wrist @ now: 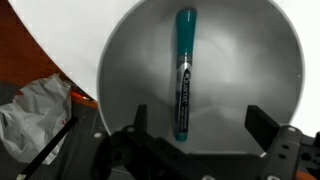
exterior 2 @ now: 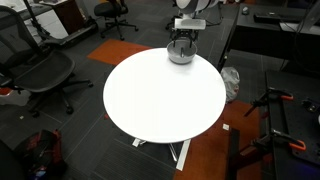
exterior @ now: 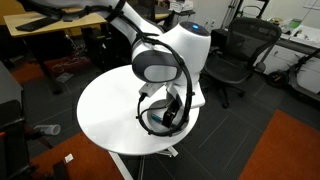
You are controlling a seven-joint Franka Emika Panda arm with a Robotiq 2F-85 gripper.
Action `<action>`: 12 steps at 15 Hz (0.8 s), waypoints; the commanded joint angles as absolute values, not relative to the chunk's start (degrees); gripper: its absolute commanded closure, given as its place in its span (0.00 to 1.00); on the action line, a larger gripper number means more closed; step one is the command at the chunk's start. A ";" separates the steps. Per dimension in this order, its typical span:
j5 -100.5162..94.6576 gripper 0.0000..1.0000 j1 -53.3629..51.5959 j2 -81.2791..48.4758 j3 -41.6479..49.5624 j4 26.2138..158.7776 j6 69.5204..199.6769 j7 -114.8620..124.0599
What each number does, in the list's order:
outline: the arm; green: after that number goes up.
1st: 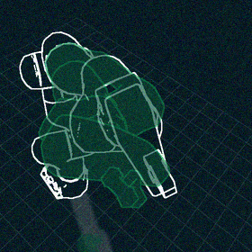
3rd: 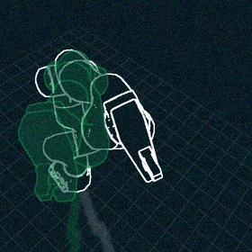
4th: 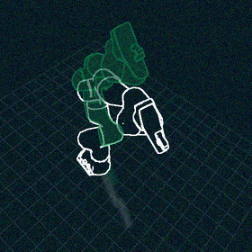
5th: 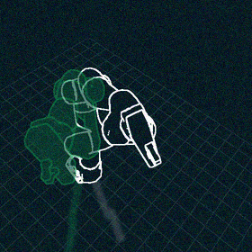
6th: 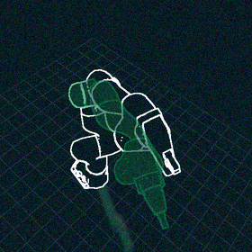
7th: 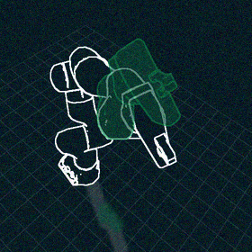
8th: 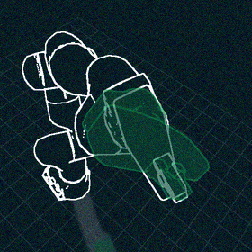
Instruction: Remove the marker from the bowl and place it on the table
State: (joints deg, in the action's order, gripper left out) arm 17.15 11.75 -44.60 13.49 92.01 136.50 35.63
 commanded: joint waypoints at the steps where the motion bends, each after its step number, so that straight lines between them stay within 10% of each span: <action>1: 16.19 0.00 11.43 -46.56 14.03 89.28 135.04 37.57; 9: 15.96 0.01 11.29 -48.49 14.13 88.39 134.30 37.66; 10: 15.84 0.26 11.22 -48.64 14.17 88.35 134.41 37.59; 12: 15.70 0.30 11.13 -48.90 14.27 88.18 134.44 37.73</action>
